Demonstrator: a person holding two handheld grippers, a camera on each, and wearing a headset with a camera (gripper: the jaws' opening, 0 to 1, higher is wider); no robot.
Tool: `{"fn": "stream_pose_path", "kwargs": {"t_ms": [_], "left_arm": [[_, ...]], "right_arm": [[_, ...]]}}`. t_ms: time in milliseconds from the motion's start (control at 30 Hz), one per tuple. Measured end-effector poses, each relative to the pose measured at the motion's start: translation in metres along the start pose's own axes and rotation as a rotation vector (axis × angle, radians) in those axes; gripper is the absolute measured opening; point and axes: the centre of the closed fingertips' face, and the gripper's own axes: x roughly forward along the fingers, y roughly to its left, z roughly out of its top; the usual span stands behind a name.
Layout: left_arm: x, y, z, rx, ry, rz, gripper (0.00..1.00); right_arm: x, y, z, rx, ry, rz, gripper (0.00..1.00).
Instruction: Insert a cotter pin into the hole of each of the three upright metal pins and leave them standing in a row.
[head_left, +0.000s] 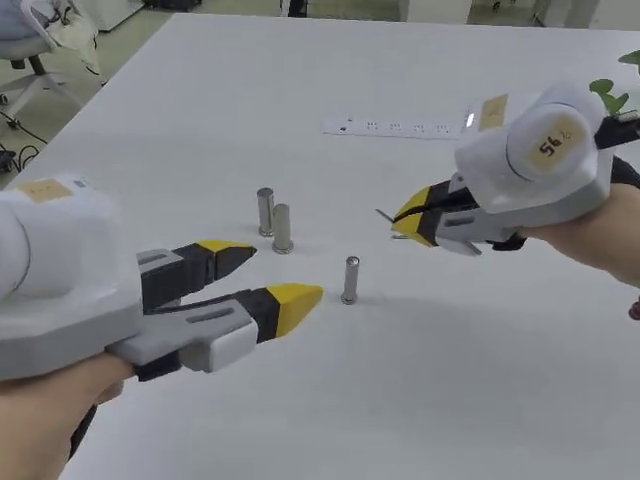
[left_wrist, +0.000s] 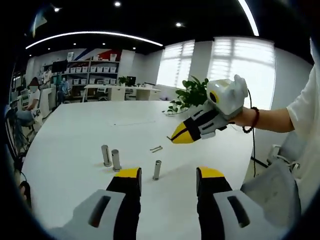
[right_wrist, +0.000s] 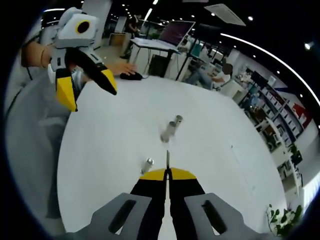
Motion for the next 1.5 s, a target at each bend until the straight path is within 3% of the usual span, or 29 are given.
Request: {"fn": "stream_pose_path", "kwargs": {"t_ms": [333,667,1500], "left_arm": [[0.006,-0.007,0.002,-0.085,-0.005,-0.051,0.31],[0.012,-0.014,0.003,-0.181,-0.015,-0.102,0.22],[0.017,-0.022,-0.008,-0.248,0.013,-0.145,0.03]], "right_arm": [[-0.007,0.033,0.024,-0.076,-0.055,0.039,0.01],[-0.009,0.061,0.033,-0.139,-0.077,0.097,0.01],[-0.013,0.089,0.051,-0.201,-0.135,0.166,0.01]]}}
